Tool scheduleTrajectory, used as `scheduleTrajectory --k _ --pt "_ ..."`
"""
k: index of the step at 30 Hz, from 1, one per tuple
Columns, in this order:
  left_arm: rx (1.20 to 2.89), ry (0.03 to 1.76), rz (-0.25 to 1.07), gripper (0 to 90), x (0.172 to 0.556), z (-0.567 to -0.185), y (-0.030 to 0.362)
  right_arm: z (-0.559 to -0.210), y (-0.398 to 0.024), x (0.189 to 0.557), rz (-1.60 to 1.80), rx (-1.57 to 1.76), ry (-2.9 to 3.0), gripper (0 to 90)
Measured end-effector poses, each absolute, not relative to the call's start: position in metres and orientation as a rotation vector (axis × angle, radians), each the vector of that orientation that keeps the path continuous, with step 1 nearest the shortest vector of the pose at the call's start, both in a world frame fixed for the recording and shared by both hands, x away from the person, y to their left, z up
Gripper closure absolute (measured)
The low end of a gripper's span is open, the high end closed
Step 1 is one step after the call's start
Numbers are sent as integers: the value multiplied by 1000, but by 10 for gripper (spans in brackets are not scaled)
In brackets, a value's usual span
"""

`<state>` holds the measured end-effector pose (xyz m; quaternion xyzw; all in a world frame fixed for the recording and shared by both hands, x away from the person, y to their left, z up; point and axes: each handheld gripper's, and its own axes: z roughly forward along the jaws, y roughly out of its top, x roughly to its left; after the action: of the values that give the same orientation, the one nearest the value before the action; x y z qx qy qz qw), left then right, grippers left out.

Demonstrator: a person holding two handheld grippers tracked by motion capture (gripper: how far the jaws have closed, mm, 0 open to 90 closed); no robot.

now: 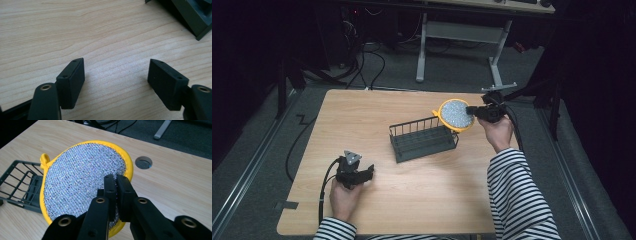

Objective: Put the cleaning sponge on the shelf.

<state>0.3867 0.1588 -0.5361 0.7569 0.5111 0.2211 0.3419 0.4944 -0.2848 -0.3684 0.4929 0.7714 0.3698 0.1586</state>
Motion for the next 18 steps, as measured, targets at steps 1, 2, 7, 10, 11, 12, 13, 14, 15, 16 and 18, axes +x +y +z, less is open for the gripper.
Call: scheduleTrajectory --k 1,2,7,10,11,12,13,14,15,16,18 --pt "1968 1329 575 306 387 -536 159 -369 -281 497 1061 1416 2206 874" --pt "1968 1329 574 306 387 -536 159 -369 -278 498 1066 1412 2207 874" --pt "1972 1326 569 305 387 -536 159 -376 -260 510 1074 1410 2212 873" --pt "1970 1326 568 304 387 -536 159 -384 -251 514 1062 1416 2217 872" --pt "1970 1325 568 304 387 -536 159 -386 -249 516 1058 1417 2221 873" --pt "1968 1325 569 304 387 -536 159 -388 -247 516 1058 1413 2221 872" --pt "1968 1325 569 304 387 -536 159 -390 -244 517 1058 1415 2221 872" --pt "1968 1325 569 304 387 -536 159 -391 -242 518 1062 1415 2219 872" --pt "1968 1325 569 304 387 -536 159 -393 -241 519 1073 1411 2219 871" --pt "1968 1324 568 304 387 -536 159 -394 -239 519 1073 1414 2221 871" --pt "1968 1324 568 304 387 -536 159 -397 -234 520 1074 1403 2223 870"
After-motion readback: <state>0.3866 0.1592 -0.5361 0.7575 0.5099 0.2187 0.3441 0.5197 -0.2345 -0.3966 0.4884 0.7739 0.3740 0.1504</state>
